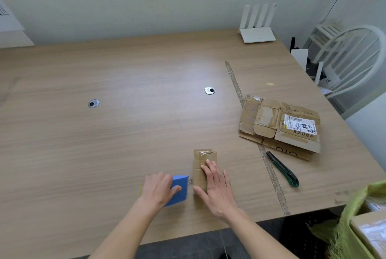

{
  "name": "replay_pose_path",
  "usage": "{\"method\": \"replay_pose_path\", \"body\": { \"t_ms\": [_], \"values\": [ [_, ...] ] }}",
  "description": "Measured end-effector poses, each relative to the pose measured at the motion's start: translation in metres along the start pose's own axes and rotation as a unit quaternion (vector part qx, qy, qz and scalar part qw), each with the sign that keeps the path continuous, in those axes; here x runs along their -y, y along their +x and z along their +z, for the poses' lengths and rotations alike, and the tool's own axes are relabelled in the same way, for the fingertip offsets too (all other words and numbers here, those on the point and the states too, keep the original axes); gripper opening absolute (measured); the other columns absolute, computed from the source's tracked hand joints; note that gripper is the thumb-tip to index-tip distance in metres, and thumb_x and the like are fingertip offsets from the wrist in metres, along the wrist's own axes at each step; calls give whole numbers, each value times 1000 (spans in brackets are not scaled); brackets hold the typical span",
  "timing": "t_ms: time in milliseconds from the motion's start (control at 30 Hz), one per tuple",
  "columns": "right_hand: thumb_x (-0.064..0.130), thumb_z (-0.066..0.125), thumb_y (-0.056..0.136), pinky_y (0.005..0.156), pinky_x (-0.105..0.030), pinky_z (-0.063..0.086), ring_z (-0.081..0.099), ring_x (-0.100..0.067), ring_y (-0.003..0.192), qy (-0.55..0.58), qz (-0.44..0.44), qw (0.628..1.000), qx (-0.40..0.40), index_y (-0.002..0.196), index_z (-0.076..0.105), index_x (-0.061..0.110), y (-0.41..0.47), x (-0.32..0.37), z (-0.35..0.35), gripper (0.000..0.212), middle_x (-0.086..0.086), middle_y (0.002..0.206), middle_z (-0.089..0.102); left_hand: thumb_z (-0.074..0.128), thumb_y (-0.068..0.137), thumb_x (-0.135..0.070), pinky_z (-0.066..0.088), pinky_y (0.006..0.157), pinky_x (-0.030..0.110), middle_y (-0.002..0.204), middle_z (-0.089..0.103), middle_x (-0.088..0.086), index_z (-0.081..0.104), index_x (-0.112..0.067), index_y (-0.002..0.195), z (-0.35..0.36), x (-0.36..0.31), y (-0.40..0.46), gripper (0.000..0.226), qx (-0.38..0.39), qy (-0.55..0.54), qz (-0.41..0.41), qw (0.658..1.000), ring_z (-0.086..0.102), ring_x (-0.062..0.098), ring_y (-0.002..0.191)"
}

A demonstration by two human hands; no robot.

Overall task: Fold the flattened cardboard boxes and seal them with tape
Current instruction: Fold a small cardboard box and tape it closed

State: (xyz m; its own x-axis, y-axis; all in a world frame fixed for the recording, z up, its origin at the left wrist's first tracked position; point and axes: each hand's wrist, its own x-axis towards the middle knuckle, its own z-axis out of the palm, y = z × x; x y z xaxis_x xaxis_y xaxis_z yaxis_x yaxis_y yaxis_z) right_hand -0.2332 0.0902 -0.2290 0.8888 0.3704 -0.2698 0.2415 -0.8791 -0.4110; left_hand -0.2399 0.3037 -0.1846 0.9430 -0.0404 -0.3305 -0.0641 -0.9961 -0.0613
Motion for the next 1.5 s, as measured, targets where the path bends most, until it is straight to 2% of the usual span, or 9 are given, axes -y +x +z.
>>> {"method": "replay_pose_path", "body": {
  "t_ms": [133,267,467,600,767,867,1000,1300,1500],
  "values": [
    [64,31,101,124,-39,-16,-26,-3,150,15,-6,1000,-8,160,1,30,1,-1,0,75,15,166,-17,44,95,-61,34,61,33,90,67,2,45,-23,80,5,-15,-4,41,-33,0,-22,999,65,26,83],
    [67,37,95,126,-47,-5,-13,-6,153,25,9,999,-42,156,13,30,3,4,3,76,16,166,-4,77,73,-55,29,56,31,50,58,-1,57,-21,69,35,3,-7,40,-82,13,-15,996,56,23,44],
    [56,61,57,106,-49,43,50,-25,124,23,72,985,-155,123,47,19,15,28,14,76,2,133,46,37,83,-55,32,59,34,51,56,2,70,-13,99,77,37,-29,56,-173,12,-56,983,52,26,44],
    [60,76,55,106,-50,44,45,-27,129,5,81,985,-154,127,43,18,15,33,20,90,-1,137,42,69,74,-57,36,55,32,49,54,-1,57,-16,112,93,37,-38,57,-179,-34,-62,981,53,23,39],
    [79,53,80,123,-37,21,11,-9,148,107,-9,994,-27,152,32,31,9,5,-9,89,15,160,14,45,81,-66,47,77,40,100,67,6,63,-10,124,82,18,-36,73,-271,-66,-65,958,65,27,87],
    [59,52,98,127,-37,16,1,2,152,140,-89,986,32,157,29,36,7,-27,-27,68,27,165,5,50,87,-58,44,93,33,122,62,2,61,-21,131,60,-12,-20,58,-319,-124,44,939,59,20,108],
    [51,51,101,126,-28,16,-4,8,151,65,-155,985,29,159,23,40,10,-48,-24,66,31,164,0,47,92,-60,32,112,29,149,48,-7,53,-28,141,58,-42,4,59,-259,-157,161,939,45,11,136],
    [66,44,98,108,-36,48,34,-15,148,-60,-280,955,-77,157,35,26,28,-78,-5,72,4,165,30,56,93,-51,48,103,36,144,55,0,64,-19,131,75,-36,25,51,-276,-152,223,923,51,19,133],
    [72,40,93,117,-32,27,17,-10,152,-89,-313,945,34,160,11,42,40,-95,-34,79,18,169,6,56,93,-51,45,107,34,146,52,0,64,-18,131,76,-32,29,50,-261,-182,234,919,48,19,135]
  ]
}}
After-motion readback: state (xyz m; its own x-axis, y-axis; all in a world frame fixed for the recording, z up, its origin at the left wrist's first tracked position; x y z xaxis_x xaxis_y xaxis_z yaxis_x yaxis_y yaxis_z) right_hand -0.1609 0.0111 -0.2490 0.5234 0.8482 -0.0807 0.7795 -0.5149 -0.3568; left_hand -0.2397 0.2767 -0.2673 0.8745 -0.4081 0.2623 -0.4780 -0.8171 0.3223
